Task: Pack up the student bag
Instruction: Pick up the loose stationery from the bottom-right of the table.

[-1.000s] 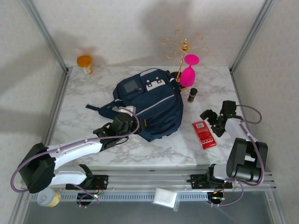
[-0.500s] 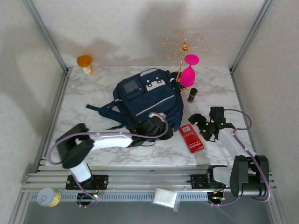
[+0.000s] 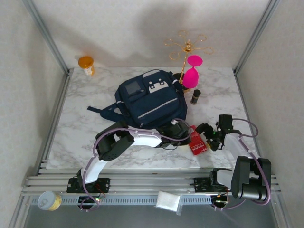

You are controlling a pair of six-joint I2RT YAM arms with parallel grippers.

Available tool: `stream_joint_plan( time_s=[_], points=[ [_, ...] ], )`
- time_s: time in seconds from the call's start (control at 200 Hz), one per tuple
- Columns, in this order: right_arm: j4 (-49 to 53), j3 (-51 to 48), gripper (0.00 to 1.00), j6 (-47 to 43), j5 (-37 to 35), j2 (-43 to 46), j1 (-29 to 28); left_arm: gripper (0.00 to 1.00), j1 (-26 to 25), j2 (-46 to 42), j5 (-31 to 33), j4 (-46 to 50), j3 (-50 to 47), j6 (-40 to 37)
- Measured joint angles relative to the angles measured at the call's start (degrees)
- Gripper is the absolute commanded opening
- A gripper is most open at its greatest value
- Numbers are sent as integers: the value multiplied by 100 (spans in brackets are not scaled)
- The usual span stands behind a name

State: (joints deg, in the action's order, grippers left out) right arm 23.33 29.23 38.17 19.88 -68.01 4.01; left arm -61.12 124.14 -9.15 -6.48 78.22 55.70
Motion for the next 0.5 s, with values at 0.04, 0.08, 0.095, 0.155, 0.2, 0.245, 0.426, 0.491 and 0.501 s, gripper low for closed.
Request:
stream_joint_plan(
  time_s=[0.04,0.08,0.095,0.155,0.2,0.245,0.426,0.491,0.501],
  points=[
    [4,-24,85,-17,92,11,-37,13,24,50,17,7,50,9],
    [22,-70,82,-31,181,37,-81,11,50,87,31,0,55,11],
    [37,-83,80,-57,216,59,-92,10,55,87,28,-2,57,13],
    [116,-136,73,-101,326,175,-107,7,59,103,70,31,85,4],
    [175,-157,68,-122,391,306,-107,6,63,122,90,33,98,2],
    [219,-160,60,-136,426,428,-114,6,63,122,114,35,105,2],
    [308,-157,29,-273,446,564,-127,4,63,122,177,136,164,-42],
    [295,-157,17,-319,487,553,-127,4,63,122,199,170,179,-61],
    [289,-157,16,-304,487,549,-127,4,63,122,205,175,184,-61]
  ],
)
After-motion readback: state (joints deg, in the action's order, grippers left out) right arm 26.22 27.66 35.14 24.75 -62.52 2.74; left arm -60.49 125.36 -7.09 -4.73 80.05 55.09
